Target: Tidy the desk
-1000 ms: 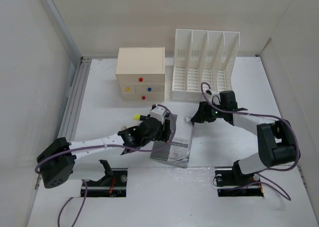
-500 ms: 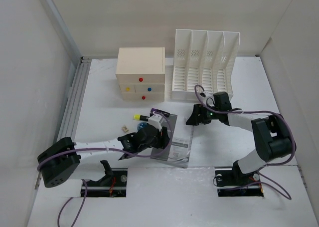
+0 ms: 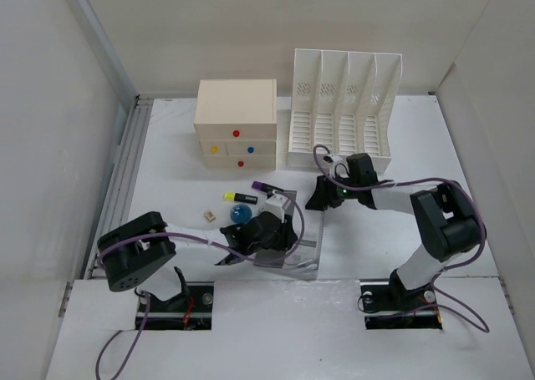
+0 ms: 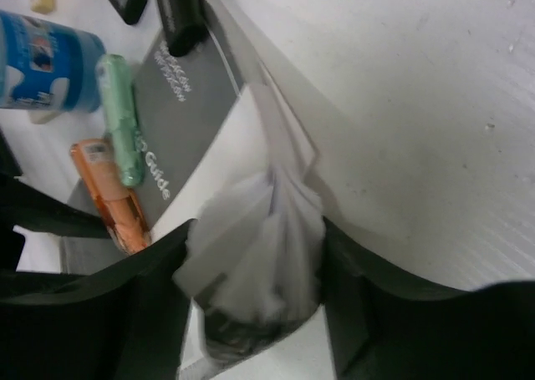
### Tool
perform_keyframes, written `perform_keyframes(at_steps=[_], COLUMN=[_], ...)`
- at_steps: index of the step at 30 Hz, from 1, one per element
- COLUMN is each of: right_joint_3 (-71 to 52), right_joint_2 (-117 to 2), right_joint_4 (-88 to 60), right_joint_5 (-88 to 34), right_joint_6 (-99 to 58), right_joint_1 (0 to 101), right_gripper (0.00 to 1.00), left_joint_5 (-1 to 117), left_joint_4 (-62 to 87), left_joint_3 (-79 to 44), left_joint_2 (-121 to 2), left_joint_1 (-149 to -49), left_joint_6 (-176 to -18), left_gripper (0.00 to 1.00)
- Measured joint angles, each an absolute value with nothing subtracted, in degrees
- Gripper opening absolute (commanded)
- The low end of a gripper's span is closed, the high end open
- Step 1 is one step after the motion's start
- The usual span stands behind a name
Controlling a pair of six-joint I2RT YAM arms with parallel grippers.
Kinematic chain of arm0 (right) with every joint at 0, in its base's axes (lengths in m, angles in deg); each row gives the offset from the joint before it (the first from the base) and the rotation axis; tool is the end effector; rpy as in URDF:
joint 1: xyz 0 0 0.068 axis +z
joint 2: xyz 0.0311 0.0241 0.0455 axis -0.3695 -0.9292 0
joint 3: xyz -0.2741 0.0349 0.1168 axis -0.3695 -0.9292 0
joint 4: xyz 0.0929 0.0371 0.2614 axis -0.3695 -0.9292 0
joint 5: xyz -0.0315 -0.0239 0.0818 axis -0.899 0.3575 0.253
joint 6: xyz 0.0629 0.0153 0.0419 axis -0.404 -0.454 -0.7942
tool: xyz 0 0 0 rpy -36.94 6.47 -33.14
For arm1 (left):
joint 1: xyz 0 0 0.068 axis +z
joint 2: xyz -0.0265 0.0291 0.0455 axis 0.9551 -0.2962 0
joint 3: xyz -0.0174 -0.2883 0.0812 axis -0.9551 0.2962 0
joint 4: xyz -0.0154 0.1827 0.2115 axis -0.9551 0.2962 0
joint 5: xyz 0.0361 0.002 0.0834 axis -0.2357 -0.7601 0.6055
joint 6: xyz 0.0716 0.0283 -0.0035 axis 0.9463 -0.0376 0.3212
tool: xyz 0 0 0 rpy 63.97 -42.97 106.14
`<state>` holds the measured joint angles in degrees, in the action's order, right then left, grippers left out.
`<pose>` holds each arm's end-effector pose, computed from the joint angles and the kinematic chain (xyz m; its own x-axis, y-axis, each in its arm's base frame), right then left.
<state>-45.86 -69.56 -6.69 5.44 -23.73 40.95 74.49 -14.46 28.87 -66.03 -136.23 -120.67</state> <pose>0.2937 0.1475 0.1369 -0.7919 -0.1389 -0.5947 -0.5426 0.6068 0.5808 0.1423 -0.2635 0.1508 -0.6441 0.0229 -0.7646 0.5606 0.6942 -0.4515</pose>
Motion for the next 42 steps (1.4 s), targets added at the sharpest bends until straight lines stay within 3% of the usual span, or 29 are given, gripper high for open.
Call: perform_keyframes(at_steps=[2,3,5,6,8,10,15,30,42], right_joint_3=[-45.7,-45.7,-45.7,-45.6,-45.4,-45.2,-45.1,-28.6,-12.4], right_joint_2=[-70.4,-70.7,-71.2,-71.3,-71.3,-71.3,-68.9,-54.7,-46.6], right_joint_4=[-6.3,-6.3,-6.3,-6.2,-6.1,-6.2,-8.3,-39.3,-44.2], right_joint_5=[5.4,5.2,5.5,5.7,6.4,6.6,7.7,-3.6,-18.9], right_joint_6=[-23.1,-22.9,-23.1,-23.3,-23.5,-23.6,-22.9,-7.0,1.2], right_joint_1=[41.2,41.2,41.2,41.2,41.2,41.2,40.5,39.8,44.2], right_gripper=[0.45,0.31,0.19,0.08,0.0,0.0,0.0,0.0,0.0], left_joint_5=[74.4,74.2,73.8,73.4,72.8,72.4,70.6,69.9,69.6], left_joint_4=[-16.1,-17.1,-18.9,-19.9,-21.5,-22.3,-23.2,-26.8,-23.2], left_joint_3=[27.8,27.4,26.8,26.6,26.2,25.9,25.8,24.4,26.2], left_joint_2=[-68.1,-69.1,-70.8,-71.6,-72.8,-73.5,-73.3,-73.4,-73.3], left_joint_1=[-136.5,-136.6,-136.7,-136.8,-136.8,-136.8,-137.2,-137.6,-137.9], left_joint_6=[-120.8,-120.8,-120.9,-121.1,-121.3,-121.5,-122.3,-122.3,-122.2], left_gripper=[0.32,0.32,0.32,0.31,0.31,0.33,0.56,0.69,0.69])
